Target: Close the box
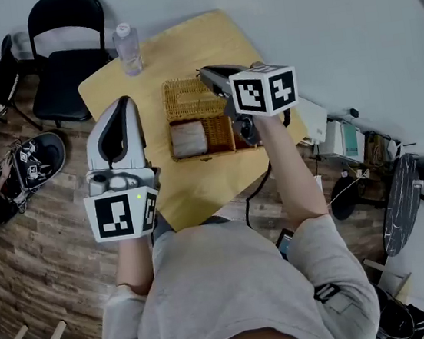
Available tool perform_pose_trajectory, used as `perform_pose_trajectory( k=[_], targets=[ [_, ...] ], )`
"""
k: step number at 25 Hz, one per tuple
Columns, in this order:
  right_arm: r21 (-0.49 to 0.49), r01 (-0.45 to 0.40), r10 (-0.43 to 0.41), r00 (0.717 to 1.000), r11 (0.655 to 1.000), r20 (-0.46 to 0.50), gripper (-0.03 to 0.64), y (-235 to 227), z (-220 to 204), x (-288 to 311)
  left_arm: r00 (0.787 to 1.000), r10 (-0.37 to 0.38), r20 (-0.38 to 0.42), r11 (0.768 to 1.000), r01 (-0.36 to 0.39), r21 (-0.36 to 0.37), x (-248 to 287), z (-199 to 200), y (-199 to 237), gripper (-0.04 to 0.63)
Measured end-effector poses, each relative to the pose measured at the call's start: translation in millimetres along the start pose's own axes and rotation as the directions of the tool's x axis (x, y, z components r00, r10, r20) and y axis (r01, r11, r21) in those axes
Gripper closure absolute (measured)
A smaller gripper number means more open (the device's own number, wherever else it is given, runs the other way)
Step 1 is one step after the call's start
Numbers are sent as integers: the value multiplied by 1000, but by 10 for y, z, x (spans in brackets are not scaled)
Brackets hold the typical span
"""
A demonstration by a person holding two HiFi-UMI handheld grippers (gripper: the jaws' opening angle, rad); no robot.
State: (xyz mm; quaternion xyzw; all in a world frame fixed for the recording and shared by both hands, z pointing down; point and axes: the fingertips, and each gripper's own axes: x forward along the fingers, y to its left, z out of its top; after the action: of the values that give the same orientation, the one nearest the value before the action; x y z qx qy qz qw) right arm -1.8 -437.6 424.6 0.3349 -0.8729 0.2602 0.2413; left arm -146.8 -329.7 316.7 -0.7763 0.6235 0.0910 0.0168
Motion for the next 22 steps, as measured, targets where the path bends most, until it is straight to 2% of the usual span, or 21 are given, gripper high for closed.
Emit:
perform_pose_trajectory(
  k=[22],
  targets=[
    [-19,-84,85,994,996,66,601,473,-373,-490,999,31,32,999,-32,30,-463,248,-268,537]
  ],
)
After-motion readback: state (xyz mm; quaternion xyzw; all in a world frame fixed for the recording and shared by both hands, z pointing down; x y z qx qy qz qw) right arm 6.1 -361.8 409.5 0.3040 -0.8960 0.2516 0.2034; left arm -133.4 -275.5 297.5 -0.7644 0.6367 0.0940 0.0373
